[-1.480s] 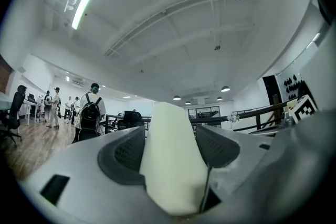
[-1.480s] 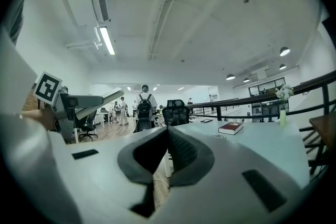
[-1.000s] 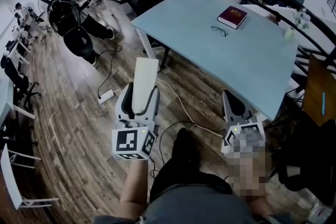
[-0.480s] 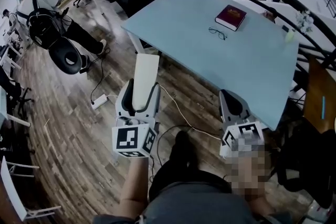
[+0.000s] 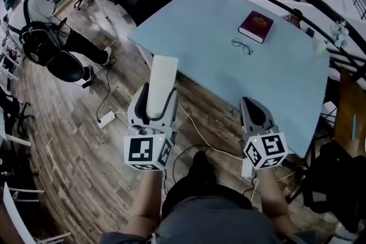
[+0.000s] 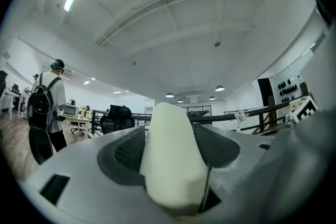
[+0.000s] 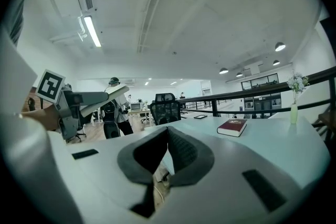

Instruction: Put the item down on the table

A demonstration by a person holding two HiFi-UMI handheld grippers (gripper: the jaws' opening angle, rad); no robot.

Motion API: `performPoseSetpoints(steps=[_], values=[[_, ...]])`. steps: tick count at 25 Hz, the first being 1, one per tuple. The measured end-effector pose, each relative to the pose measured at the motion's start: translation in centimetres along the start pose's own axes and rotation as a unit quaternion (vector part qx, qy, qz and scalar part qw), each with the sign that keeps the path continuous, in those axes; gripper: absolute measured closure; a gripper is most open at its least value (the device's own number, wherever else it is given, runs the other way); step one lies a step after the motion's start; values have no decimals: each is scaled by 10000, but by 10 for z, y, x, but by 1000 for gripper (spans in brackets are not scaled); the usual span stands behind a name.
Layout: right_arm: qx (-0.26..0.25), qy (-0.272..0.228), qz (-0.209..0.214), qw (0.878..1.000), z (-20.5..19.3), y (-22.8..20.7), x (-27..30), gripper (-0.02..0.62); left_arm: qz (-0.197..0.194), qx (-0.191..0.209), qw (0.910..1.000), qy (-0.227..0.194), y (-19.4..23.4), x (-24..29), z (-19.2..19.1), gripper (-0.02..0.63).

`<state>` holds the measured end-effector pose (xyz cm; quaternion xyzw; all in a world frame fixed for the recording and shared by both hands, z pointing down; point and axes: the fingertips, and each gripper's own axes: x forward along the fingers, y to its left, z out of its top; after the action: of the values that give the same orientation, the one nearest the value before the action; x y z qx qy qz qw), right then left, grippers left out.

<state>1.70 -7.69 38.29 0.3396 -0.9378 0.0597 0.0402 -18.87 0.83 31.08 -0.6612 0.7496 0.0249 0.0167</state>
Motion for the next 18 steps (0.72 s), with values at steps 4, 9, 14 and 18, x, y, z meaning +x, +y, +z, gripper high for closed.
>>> performPoseSetpoints(steps=[4, 9, 14, 18], values=[[20, 9, -142, 9999, 1, -7, 25, 592, -106, 121, 9999, -40, 14, 27, 1, 301], [5, 32, -337, 9994, 4, -17, 48, 592, -274, 73, 9996, -39, 28, 60, -2, 301], [12, 17, -548, 9985, 5, -31, 64, 592, -444, 48, 9990, 11, 32, 88, -11, 301], [25, -9, -682, 9977, 5, -41, 75, 592, -589, 65, 9982, 19, 32, 108, -15, 301]])
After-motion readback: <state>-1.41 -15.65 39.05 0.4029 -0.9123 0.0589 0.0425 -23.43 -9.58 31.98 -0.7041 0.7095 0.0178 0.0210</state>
